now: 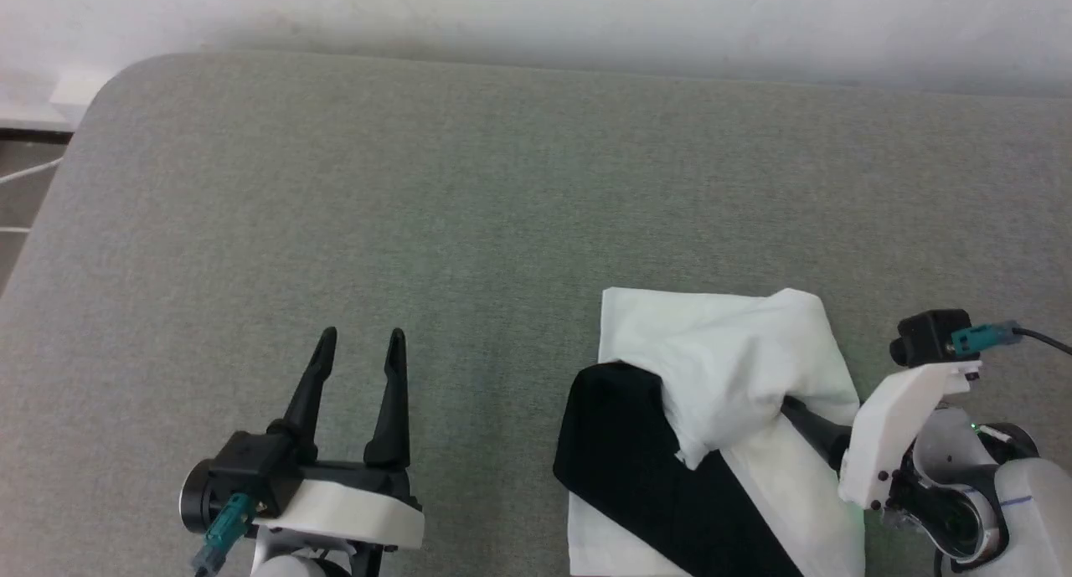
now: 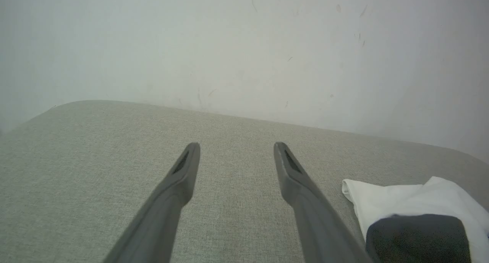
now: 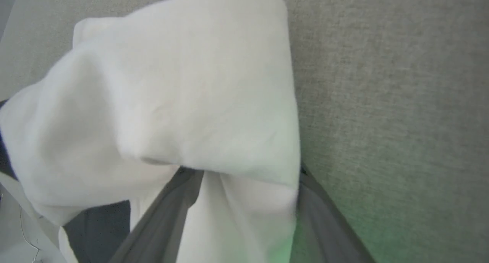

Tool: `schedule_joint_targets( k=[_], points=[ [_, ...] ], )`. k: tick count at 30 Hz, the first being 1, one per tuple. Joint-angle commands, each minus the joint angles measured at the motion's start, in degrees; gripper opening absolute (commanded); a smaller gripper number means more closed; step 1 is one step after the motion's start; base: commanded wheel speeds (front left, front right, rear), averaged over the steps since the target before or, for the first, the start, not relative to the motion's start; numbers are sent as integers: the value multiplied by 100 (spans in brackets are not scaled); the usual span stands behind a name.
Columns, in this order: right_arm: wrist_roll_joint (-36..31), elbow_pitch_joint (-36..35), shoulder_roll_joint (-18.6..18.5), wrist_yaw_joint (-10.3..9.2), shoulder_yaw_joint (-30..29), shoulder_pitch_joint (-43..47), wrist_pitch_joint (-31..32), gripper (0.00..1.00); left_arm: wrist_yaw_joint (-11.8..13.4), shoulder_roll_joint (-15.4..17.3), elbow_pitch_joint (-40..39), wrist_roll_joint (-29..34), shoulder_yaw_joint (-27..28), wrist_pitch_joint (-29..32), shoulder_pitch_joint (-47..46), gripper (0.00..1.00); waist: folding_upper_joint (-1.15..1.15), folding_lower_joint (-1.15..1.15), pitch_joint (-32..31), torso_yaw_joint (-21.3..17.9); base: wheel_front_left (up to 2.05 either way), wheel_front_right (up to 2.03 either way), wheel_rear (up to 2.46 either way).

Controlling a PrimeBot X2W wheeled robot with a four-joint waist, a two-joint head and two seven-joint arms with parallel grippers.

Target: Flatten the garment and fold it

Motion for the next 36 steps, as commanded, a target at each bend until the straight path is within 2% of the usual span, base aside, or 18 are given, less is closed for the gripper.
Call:
schedule_joint_targets(
  k=[1, 3, 4, 5, 6, 10, 14, 17, 22, 27, 32, 36],
  points=[
    [12, 203, 69, -5, 126, -61, 79, 100, 41, -6, 21, -48, -11, -26, -75, 100, 0, -1, 91, 175, 0, 0, 0],
    [-14, 359, 80, -5, 279, -74, 65, 100, 43, -6, 35, -56, -10, -26, -68, 100, 0, -1, 79, 210, 0, 0, 0],
    [-29, 420, 80, -5, 346, -81, 14, 54, 42, -6, 42, -58, -7, -26, -61, 100, 0, -1, 69, 218, 0, 0, 0],
    [-29, 420, 80, -5, 346, -81, 14, 54, 42, -6, 42, -58, -7, -26, -61, 100, 0, -1, 69, 218, 0, 0, 0],
    [-54, 466, 72, -5, 405, -95, -76, 0, 43, -6, 50, -58, -1, -26, -53, 100, 0, -1, 52, 218, 0, 0, 0],
    [-293, 525, -95, -5, 702, -182, -533, 0, 55, -6, 84, -59, 34, -26, 10, 100, 0, -1, -69, 110, 0, 0, 0],
    [-662, 363, -474, -5, 1000, -361, -890, 0, 19, -6, 96, -43, 25, -26, 45, 100, 0, -1, -204, -162, 0, 0, 0],
    [-893, 114, -851, -5, 1309, -513, -909, 0, -24, -6, 108, -24, -20, -26, 45, 100, 0, -1, -253, -450, 0, 0, 0],
    [-1064, -350, -1720, -5, 1921, -881, -647, 0, -81, -6, 104, -6, -179, -26, -72, 100, 0, -1, -134, -1028, 0, 0, 0],
    [-1066, -557, -2877, -5, 2457, -1377, -516, 0, -103, -6, 81, -6, -413, -26, -390, 100, 0, -1, 241, -1496, 0, 0, 0],
    [-991, -260, -3950, -5, 2769, -1784, -834, 0, -179, -6, 93, 58, -629, -26, -803, 100, 0, -1, 735, -1718, 0, 0, 0],
    [-934, 335, -4499, -5, 2805, -2029, -1375, 0, -228, -6, 82, 151, -793, -26, -1116, 100, 0, -1, 1175, -1737, 0, 0, 0]
  ],
)
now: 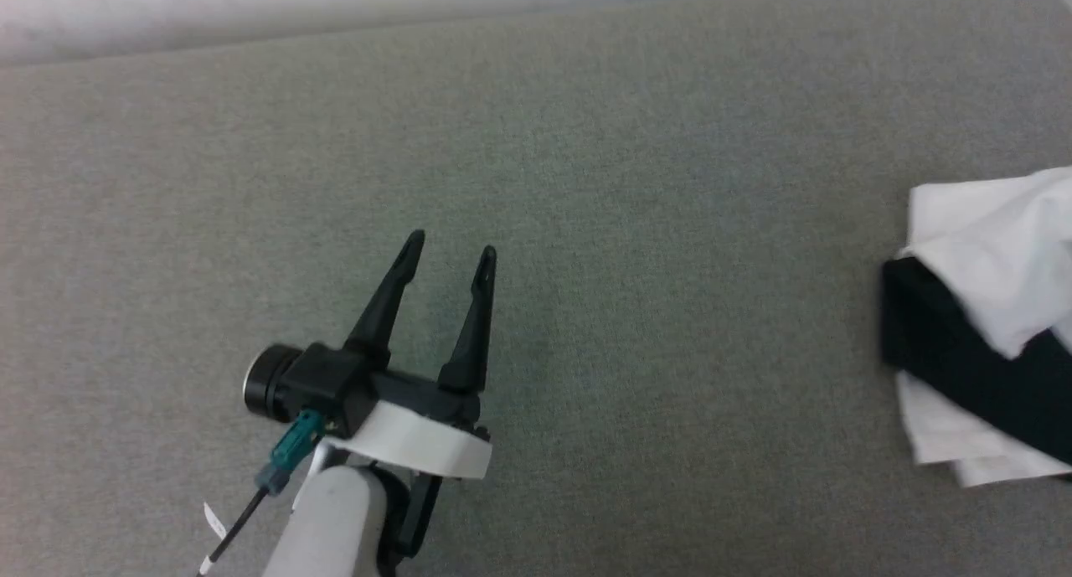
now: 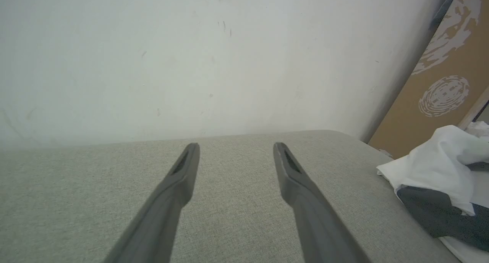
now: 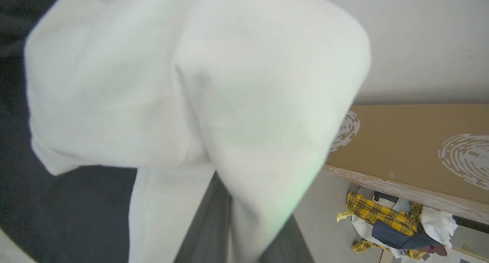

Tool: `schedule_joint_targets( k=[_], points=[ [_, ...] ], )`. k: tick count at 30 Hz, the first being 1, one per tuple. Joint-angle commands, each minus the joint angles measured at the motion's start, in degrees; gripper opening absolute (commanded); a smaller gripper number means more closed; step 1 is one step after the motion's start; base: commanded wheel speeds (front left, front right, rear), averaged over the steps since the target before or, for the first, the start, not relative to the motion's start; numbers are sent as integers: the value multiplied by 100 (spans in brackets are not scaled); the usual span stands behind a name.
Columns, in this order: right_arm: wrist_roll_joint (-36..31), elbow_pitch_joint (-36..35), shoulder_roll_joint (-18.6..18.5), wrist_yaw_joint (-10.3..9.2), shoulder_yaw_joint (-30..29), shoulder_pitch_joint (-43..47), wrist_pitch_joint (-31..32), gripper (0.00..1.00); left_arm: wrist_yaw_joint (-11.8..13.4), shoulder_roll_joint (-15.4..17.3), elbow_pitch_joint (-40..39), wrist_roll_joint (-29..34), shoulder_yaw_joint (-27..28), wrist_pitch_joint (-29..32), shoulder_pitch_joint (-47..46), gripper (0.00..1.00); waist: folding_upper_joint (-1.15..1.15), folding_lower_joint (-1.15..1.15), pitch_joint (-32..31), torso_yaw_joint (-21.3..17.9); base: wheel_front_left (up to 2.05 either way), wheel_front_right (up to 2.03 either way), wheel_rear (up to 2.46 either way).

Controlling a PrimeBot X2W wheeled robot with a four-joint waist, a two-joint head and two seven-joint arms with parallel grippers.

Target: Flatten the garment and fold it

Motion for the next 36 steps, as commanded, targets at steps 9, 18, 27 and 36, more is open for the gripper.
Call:
schedule_joint_targets(
  k=[9, 18, 27, 36],
  points=[
    [-359, 1713, -163, -13, -403, -469, -1332, 0, -99, -1, -15, 195, -221, -27, -577, 100, 0, -1, 1228, 66, 0, 0, 0],
    [-925, 3103, 53, -13, -813, -826, -2154, 0, -120, -1, -23, 246, -195, -27, -708, 100, 0, -1, 1456, 242, 0, 0, 0],
    [-1421, 3772, 443, -13, -1213, -1099, -2558, 100, -98, -1, 101, 177, -149, -27, -606, 100, 0, -1, 1115, 168, 0, 0, 0],
    [-1448, 3492, 689, -13, -1262, -1486, -2593, 100, -6, -1, 183, 11, 105, -27, -117, 100, 0, -1, -126, 5, 0, 0, 0]
  ],
)
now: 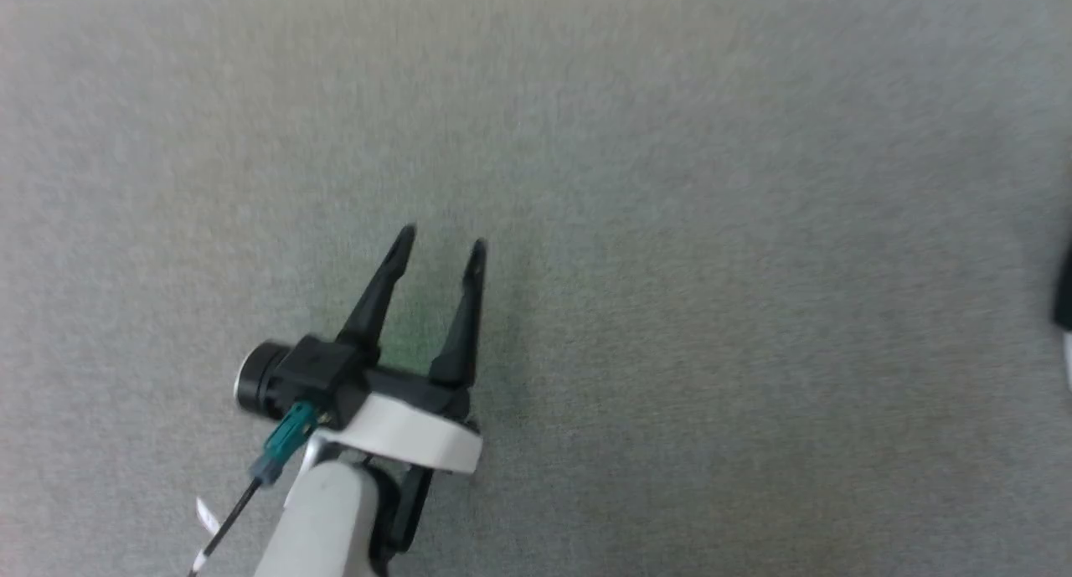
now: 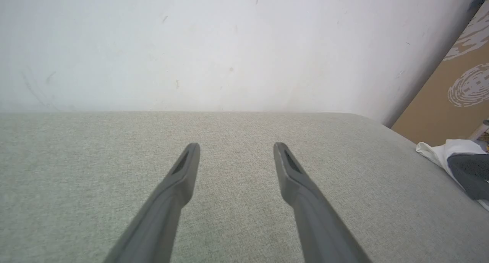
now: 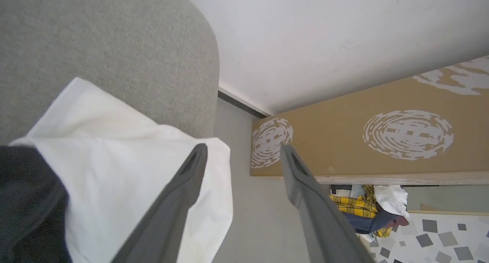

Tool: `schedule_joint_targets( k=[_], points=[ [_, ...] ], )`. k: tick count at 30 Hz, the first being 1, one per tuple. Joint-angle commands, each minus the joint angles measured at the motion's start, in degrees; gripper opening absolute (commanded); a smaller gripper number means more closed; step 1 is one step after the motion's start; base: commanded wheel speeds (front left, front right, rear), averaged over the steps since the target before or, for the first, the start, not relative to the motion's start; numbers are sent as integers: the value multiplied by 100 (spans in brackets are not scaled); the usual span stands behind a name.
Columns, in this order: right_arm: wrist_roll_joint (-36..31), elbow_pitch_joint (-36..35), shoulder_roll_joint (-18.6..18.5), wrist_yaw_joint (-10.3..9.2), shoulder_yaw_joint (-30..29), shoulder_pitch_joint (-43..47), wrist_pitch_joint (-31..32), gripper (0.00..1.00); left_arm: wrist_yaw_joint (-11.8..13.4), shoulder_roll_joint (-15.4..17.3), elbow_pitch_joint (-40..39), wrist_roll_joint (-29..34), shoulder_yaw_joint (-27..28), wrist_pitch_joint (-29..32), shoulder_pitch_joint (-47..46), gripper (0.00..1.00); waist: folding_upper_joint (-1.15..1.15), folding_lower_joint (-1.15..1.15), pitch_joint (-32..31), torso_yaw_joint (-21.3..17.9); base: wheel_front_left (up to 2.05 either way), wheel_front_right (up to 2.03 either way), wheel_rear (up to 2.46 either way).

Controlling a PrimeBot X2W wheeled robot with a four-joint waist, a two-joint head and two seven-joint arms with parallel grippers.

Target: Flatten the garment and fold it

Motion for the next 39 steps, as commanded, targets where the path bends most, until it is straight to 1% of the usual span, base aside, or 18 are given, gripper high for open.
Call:
schedule_joint_targets(
  k=[1, 4, 8, 12, 15, 19, 24, 25, 26, 30, 33, 35, 39],
  points=[
    [80, -175, 101, -13, -29, -165, -65, 100, 39, 2, -12, -9, 88, -27, 134, 100, 0, 1, -805, -160, 0, 0, 0],
    [228, -569, 291, -13, -103, -236, -274, 100, 74, 2, -51, -29, 303, -27, 338, 100, 0, 1, -1172, -150, 0, 0, 0],
    [440, -1229, 713, -13, -267, -123, -599, 100, 153, 2, -148, -87, 636, -27, 615, 100, 0, 1, -1555, -97, 0, 0, 0],
    [623, -1968, 1312, -13, -794, 277, -928, 100, 343, 2, -227, -146, 947, -27, 849, 100, 0, 1, -1822, -7, 0, 0, 0],
    [468, -2548, 1791, -13, -1171, 762, -1028, 100, 454, 2, -242, -97, 1095, -27, 1012, 100, 0, 1, -1956, 49, 0, 0, 0],
    [371, -3270, 2473, -13, -1785, 1506, -1095, 100, 596, 2, -191, -63, 1123, -27, 1182, 100, 0, 1, -2118, 185, 0, 0, 0],
    [256, -4152, 3309, -13, -2188, 2573, -1058, 100, 755, 2, -198, -37, 1101, -27, 1414, 100, 0, 1, -2230, 340, 0, 0, 0],
    [271, -4269, 3465, -13, -2274, 2771, -1052, 100, 785, 2, -136, 32, 1077, -27, 1467, 100, 0, 1, -2239, 370, 0, 0, 0],
    [271, -4269, 3465, -13, -2274, 2771, -1052, 100, 785, 2, -136, 32, 1077, -27, 1467, 100, 0, 1, -2239, 370, 0, 0, 0],
    [253, -4622, 4041, -13, -2417, 3482, -1070, 100, 764, 2, -19, -18, 998, -27, 1594, 100, 0, 1, -2295, 452, 0, 0, 0],
    [199, -4733, 4346, -13, -2452, 3971, -1101, 100, 725, 2, 38, -1, 932, -27, 1651, 100, 0, 1, -2339, 527, 0, 0, 0],
    [225, -4747, 4479, -13, -2466, 4248, -1123, 100, 702, 2, 62, 15, 905, -27, 1680, 100, 0, 1, -2358, 555, 0, 0, 0],
    [125, -4649, 4577, -13, -2318, 4623, -1159, 100, 684, 2, 98, 39, 896, -27, 1746, 100, 0, 1, -2393, 571, 0, 0, 0]
  ],
)
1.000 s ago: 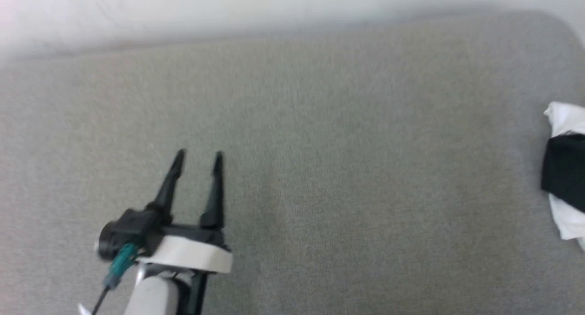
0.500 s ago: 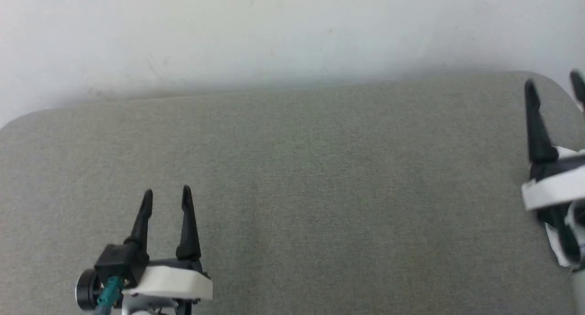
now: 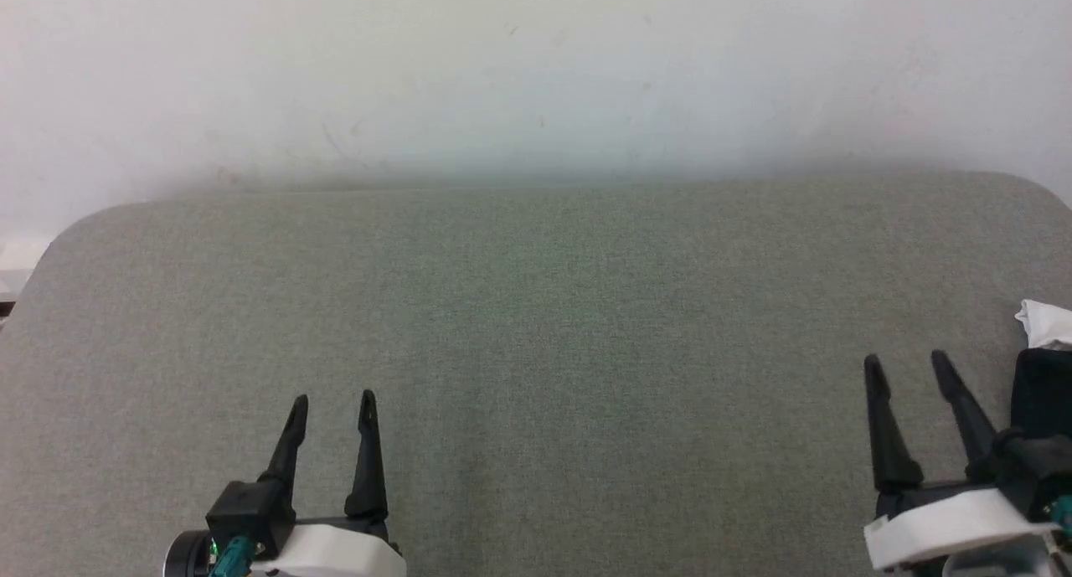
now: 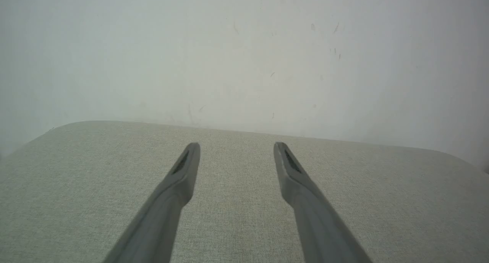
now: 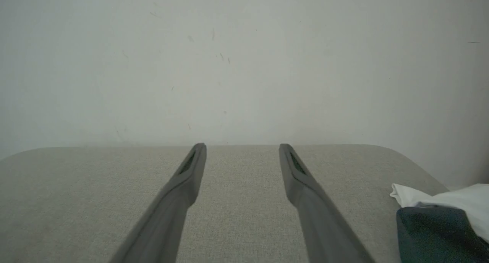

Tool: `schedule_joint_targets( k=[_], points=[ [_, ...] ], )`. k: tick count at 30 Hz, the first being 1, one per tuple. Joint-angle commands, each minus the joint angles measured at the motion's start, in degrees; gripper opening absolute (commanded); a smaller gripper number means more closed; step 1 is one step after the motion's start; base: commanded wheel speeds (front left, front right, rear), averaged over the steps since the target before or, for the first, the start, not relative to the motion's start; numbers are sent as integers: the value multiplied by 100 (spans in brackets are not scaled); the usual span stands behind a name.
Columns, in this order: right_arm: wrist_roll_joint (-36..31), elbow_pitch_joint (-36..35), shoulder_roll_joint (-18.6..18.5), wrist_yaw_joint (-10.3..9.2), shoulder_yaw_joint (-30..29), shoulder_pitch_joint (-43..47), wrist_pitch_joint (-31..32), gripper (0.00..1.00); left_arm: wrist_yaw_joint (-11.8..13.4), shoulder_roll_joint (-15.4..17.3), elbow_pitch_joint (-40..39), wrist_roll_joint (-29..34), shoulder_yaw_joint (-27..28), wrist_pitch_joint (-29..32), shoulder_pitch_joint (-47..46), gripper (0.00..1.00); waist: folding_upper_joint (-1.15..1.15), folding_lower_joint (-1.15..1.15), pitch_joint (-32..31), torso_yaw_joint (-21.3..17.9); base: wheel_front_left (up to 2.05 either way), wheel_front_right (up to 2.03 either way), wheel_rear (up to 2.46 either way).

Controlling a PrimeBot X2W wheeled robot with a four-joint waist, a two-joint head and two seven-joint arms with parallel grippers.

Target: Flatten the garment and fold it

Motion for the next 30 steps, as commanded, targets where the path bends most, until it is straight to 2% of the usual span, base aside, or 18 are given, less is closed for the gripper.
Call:
schedule_joint_targets(
  k=[1, 23, 24, 30],
  points=[
    [-35, 28, 26, -11, 25, 67, -47, 100, -44, -2, 26, 43, -8, -27, 71, 100, 0, 0, -13, 8, 0, 0, 0],
    [-172, 159, 140, -11, 108, 103, -118, 100, -35, -2, -18, 43, -17, -27, 97, 100, 0, 0, 37, 11, 0, 0, 0],
    [-154, 174, 129, 0, 96, 149, -127, 0, -43, 0, 2, 21, -14, 0, 50, 0, 0, 1, 37, 11, 0, 0, 0],
    [-171, 168, 130, 1, 99, 139, -98, 0, -47, 0, -6, 35, -4, 41, 39, 0, 0, 1, 40, 11, 0, 0, 0]
  ],
)
